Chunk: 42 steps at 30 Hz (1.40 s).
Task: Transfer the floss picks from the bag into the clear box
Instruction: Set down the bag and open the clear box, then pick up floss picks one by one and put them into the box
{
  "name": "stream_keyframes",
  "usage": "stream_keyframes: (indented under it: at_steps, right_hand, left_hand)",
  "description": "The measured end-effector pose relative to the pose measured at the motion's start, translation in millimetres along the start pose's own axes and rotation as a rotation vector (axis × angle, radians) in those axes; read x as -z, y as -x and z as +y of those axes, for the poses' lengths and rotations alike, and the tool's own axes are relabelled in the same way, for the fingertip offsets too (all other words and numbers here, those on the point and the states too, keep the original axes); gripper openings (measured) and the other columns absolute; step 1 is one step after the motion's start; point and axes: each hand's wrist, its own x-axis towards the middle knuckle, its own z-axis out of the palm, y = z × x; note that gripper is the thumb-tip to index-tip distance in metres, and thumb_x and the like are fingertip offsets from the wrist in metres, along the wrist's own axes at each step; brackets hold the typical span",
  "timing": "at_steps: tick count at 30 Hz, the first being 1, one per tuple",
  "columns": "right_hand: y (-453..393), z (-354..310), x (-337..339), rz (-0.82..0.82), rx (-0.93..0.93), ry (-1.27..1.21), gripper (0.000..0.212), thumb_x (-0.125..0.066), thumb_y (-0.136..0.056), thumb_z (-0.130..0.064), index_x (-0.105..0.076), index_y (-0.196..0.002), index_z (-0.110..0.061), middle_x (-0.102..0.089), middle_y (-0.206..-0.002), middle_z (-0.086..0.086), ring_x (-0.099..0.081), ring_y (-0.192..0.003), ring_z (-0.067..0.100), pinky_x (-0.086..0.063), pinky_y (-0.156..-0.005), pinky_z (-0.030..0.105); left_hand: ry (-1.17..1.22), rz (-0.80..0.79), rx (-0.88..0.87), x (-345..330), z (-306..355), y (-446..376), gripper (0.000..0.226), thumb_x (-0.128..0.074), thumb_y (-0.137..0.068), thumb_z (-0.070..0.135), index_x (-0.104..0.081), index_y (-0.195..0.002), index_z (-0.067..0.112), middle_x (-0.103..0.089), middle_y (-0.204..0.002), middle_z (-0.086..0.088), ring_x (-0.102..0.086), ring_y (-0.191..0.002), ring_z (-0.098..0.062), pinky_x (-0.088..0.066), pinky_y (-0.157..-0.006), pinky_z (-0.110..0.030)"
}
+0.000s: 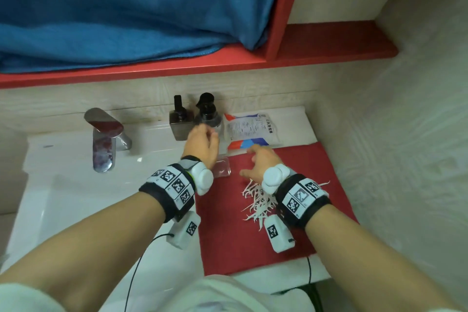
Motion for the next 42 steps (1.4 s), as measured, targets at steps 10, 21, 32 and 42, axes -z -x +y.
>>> stream_keyframes:
  at_steps: [10, 21, 32, 42]
  right_hand:
    - [-32, 34, 2, 0.078, -0.077, -0.016, 0.049, -0.061, -0.076, -0.003, -0.063, -0.121, -0.023, -0.045, -0.135, 0.008, -0.045, -0.124, 0.031, -0.042, -0.105, 0.04]
    - [-45, 69, -22, -0.029, -0.137, 0.047, 0.049, -0.061, -0.078, 0.001, -0.062, -0.125, -0.012, -0.045, -0.132, 0.011, -0.047, -0.12, 0.03, -0.037, -0.103, 0.026]
    - [-24, 35, -7, -0.05, -0.06, 0.013, 0.022, -0.058, -0.08, -0.006, -0.07, -0.087, -0.023, -0.061, -0.074, -0.011, -0.065, -0.08, 0.016, -0.049, -0.073, 0.021]
    - [-4, -10, 27, 0.072, 0.191, -0.635, 0.026, -0.062, -0.09, -0.001, -0.064, -0.09, -0.026, -0.063, -0.074, 0.001, -0.064, -0.059, 0.013, -0.056, -0.063, 0.035]
  left_hand:
    - [-0.104, -0.341, 0.087, -30, -13, -6, 0.016, -0.053, -0.088, 0.018, -0.061, -0.101, 0.019, -0.064, -0.091, 0.002, -0.06, -0.083, -0.018, -0.044, -0.074, -0.025]
    - [-0.141, -0.364, 0.104, -44, -19, -12, 0.016, -0.053, -0.084, 0.016, -0.062, -0.097, 0.018, -0.065, -0.095, -0.001, -0.061, -0.084, -0.02, -0.05, -0.075, -0.03]
    - [-0.11, -0.308, -0.12, -31, 6, 0, 0.014, -0.051, -0.084, 0.012, -0.061, -0.091, 0.018, -0.061, -0.091, 0.001, -0.058, -0.079, -0.018, -0.046, -0.071, -0.028]
    - [0.097, -0.301, -0.074, -10, 14, 7, 0.025, -0.049, -0.096, 0.028, -0.064, -0.114, 0.019, -0.068, -0.101, 0.003, -0.062, -0.089, -0.012, -0.047, -0.082, -0.026]
